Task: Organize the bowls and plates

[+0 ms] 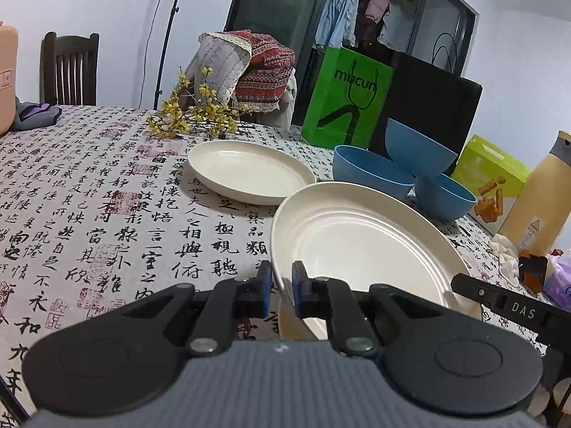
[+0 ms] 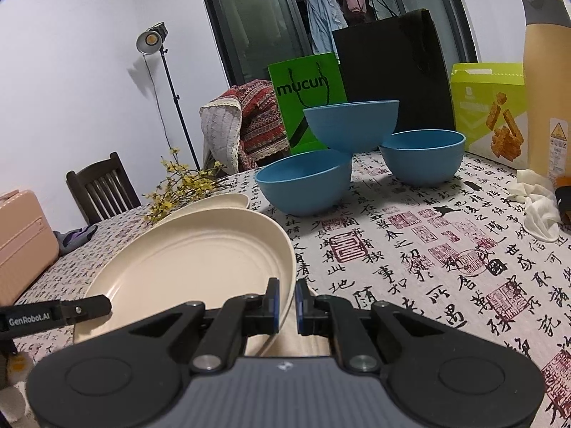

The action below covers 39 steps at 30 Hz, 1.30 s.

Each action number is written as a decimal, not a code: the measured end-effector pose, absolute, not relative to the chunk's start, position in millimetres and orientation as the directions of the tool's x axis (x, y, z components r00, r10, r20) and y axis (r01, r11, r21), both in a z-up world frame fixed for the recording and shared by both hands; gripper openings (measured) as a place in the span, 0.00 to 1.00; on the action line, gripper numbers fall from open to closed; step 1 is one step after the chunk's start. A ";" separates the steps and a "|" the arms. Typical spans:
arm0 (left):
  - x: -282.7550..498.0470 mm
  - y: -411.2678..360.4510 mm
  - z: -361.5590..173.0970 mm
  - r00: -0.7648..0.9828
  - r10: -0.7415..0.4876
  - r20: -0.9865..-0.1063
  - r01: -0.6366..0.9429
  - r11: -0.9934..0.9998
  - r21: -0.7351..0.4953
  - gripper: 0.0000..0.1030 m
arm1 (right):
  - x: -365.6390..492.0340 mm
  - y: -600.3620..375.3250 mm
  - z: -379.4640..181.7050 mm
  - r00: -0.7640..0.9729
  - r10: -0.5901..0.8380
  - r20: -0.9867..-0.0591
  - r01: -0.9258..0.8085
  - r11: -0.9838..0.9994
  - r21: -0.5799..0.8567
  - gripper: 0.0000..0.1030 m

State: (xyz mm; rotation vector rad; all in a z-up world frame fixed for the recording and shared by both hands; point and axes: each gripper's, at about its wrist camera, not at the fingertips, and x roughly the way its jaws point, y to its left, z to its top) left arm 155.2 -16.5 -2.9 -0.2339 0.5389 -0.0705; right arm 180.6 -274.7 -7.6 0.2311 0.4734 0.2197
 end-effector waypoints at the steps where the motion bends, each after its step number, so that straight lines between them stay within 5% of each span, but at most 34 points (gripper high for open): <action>1: 155.2 -17.2 -3.4 0.856 -0.129 -0.501 0.006 0.971 -0.239 0.11 | 180.8 -275.2 -8.0 0.867 0.261 -0.424 -0.154 0.950 0.271 0.08; 39: 142.0 -30.7 -18.0 0.829 -0.145 -0.540 0.033 0.977 -0.212 0.12 | 157.9 -286.7 -20.4 0.863 0.240 -0.445 -0.131 0.956 0.262 0.09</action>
